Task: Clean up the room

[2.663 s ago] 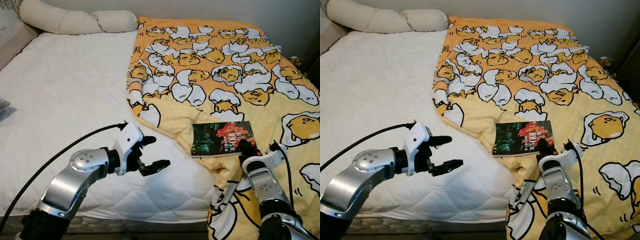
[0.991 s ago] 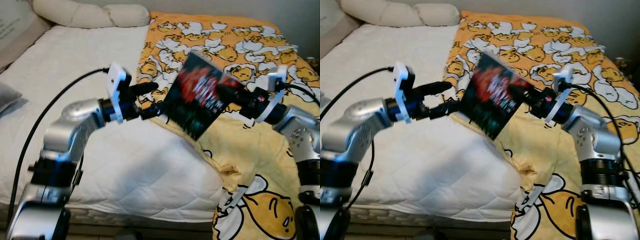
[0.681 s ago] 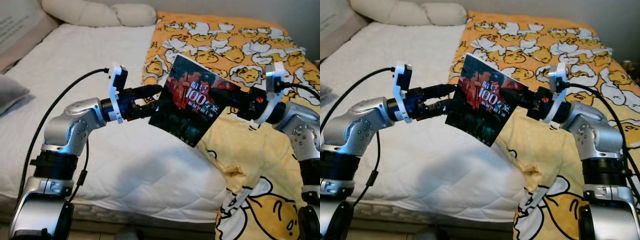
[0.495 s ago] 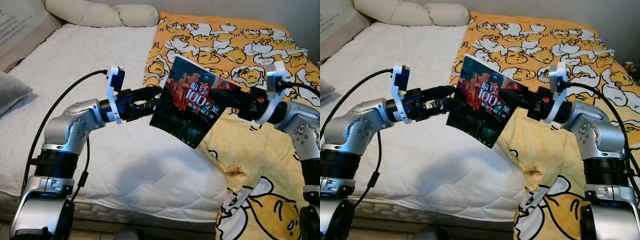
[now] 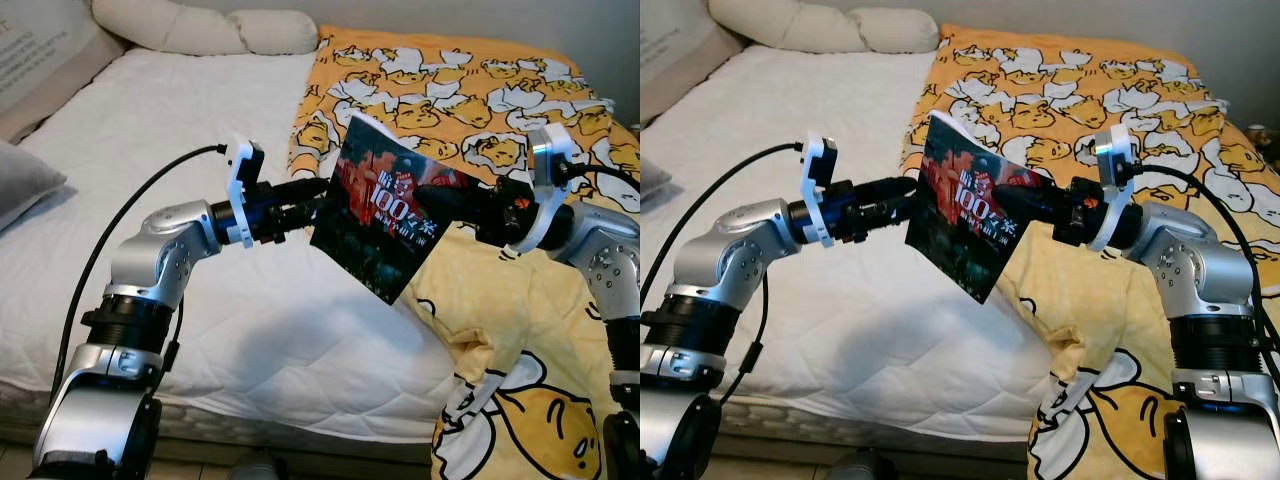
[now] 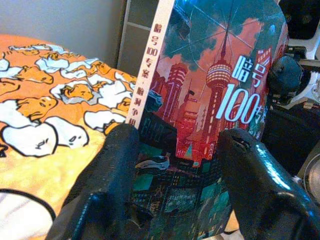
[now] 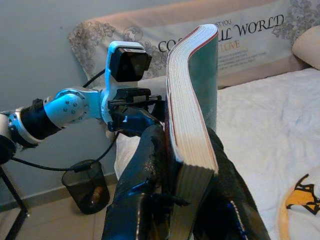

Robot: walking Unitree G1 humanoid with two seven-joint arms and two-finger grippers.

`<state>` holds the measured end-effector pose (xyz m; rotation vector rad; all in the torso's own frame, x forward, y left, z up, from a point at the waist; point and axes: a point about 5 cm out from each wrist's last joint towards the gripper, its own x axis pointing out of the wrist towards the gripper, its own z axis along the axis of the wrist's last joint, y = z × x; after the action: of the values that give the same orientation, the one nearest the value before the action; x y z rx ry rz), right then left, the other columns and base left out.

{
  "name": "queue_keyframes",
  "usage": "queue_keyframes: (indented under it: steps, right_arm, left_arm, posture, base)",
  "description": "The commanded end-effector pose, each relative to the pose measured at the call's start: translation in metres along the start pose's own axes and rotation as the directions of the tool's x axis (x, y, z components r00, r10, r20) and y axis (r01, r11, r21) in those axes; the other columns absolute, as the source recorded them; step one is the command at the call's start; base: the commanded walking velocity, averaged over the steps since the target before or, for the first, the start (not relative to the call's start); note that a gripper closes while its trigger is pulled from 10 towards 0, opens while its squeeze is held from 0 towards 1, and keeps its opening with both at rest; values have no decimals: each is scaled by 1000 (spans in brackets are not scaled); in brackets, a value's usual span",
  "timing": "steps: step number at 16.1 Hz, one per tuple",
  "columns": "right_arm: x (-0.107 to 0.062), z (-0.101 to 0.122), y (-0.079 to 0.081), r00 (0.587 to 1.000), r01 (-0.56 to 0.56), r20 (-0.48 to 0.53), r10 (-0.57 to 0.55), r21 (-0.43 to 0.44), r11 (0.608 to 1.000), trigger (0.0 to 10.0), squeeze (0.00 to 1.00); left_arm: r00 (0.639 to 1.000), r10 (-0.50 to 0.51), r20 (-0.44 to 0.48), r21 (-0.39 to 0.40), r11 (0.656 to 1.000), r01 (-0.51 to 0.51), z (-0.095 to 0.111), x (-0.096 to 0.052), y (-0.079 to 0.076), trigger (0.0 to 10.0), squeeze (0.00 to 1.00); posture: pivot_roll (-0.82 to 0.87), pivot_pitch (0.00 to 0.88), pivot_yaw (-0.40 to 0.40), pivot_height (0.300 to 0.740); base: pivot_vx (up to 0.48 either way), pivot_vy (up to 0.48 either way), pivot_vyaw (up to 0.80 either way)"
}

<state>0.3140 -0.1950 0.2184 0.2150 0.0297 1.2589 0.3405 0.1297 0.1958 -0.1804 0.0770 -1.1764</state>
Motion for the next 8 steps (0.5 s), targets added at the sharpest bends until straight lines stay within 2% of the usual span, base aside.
queue_keyframes:
  steps: [1,4,8]
  right_arm:
    - [4,14,8,996,-70,49,73,-45,997,0,0]
    - [2,15,9,996,-73,45,75,-43,996,0,0]
    - [-1,16,10,997,-67,42,69,-43,997,0,0]
  left_arm:
    - [1000,-21,-3,4,1000,21,2,4,-1,10000,0]
    - [1000,-3,25,-3,1000,3,2,4,4,10000,0]
    - [997,17,80,-27,1000,-14,10,-3,10,10000,0]
  posture:
    - [37,0,33,740]
    - [31,0,45,740]
    - [31,0,48,740]
  base:
    - [0,0,0]
    - [0,0,0]
    - [0,0,0]
